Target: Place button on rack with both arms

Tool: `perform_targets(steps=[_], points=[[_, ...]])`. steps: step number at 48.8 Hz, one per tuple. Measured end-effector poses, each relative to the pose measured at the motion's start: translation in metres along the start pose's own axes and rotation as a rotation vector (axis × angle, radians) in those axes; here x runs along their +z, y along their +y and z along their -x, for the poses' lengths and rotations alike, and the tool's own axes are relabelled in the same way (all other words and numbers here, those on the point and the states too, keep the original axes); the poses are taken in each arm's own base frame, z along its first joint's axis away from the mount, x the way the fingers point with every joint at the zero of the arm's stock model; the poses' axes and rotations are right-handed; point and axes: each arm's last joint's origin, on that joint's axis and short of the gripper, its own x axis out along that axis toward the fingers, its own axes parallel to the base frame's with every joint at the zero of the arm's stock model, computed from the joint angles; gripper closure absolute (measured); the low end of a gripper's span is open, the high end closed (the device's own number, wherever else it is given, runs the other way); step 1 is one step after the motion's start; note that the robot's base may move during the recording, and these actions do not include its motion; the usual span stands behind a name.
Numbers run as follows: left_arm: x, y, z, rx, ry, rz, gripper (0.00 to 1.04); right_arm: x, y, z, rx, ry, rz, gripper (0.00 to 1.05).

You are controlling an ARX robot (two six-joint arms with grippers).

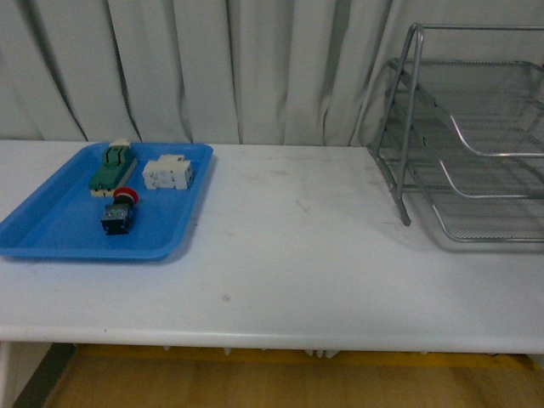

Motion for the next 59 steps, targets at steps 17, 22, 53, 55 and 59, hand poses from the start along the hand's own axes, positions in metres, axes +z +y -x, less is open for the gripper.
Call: perform_targets(steps=[17,22,53,55,59], points=[[0.0,0.0,0.0,0.0,0.0,0.0,0.07,0.009,0.003,-0.015,-0.004,-0.013,0.035,0.35],[0.0,0.0,0.0,0.0,0.0,0.0,0.07,0.01,0.001,-0.018,-0.014,-0.013,0.05,0.57],[0.0,0.0,0.0,0.0,0.0,0.0,0.07,0.009,-0.009,-0.013,0.013,-0.039,-0.011,1.0],[0.0,0.0,0.0,0.0,0.0,0.0,0.07,0.008,-0.01,-0.011,0.01,-0.034,-0.013,1.0],[0.0,0.0,0.0,0.0,0.0,0.0,0.07,0.007,-0.014,-0.006,-0.001,-0.028,-0.015,1.0]])
